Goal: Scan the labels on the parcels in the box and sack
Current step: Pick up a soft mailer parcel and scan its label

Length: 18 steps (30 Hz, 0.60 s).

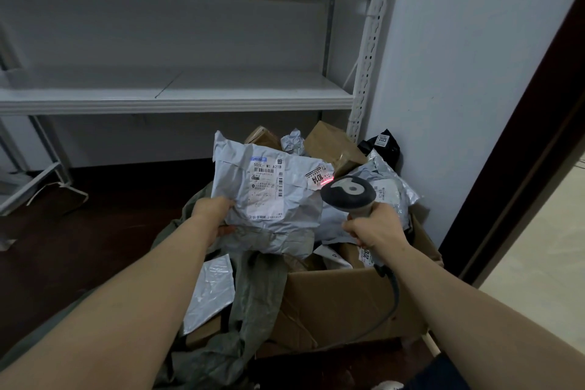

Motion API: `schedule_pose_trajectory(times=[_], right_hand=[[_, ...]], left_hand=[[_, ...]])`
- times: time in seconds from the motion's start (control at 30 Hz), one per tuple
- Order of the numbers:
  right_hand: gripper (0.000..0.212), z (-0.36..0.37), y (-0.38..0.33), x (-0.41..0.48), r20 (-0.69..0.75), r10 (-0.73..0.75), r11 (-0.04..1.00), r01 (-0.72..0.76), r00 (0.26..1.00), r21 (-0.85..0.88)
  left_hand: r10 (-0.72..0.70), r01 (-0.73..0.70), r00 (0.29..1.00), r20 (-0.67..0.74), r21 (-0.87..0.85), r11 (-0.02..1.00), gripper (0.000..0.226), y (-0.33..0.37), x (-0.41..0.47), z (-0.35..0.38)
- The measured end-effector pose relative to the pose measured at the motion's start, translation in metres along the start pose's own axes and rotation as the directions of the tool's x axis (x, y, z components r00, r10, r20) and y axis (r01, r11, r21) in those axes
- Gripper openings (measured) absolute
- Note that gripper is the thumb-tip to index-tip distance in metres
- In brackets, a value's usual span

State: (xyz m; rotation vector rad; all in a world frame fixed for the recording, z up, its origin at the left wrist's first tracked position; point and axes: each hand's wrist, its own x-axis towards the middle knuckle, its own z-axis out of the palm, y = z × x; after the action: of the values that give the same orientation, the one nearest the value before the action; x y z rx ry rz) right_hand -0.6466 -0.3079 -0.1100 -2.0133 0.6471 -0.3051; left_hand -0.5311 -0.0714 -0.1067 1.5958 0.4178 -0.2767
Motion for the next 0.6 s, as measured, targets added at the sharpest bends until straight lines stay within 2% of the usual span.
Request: schedule_pose_trajectory(times=[0.47,0.6], right_hand=[[0.011,0.001,-0.002,-0.002,0.009,-0.002,0.999,0.003,1.000,-0.046],[0.010,0.001,-0.011,-0.008,0.047,0.005,1.000,-0.006,0.999,0.028]], left_hand=[[0.013,-0.013,1.000,0.007,0.001,1.000,0.043,-0.002,0.000,-0.003],[-0.001,0.002,1.000,0.028,-0.025,1.000,0.037,-0.004,-0.001,-0.004]])
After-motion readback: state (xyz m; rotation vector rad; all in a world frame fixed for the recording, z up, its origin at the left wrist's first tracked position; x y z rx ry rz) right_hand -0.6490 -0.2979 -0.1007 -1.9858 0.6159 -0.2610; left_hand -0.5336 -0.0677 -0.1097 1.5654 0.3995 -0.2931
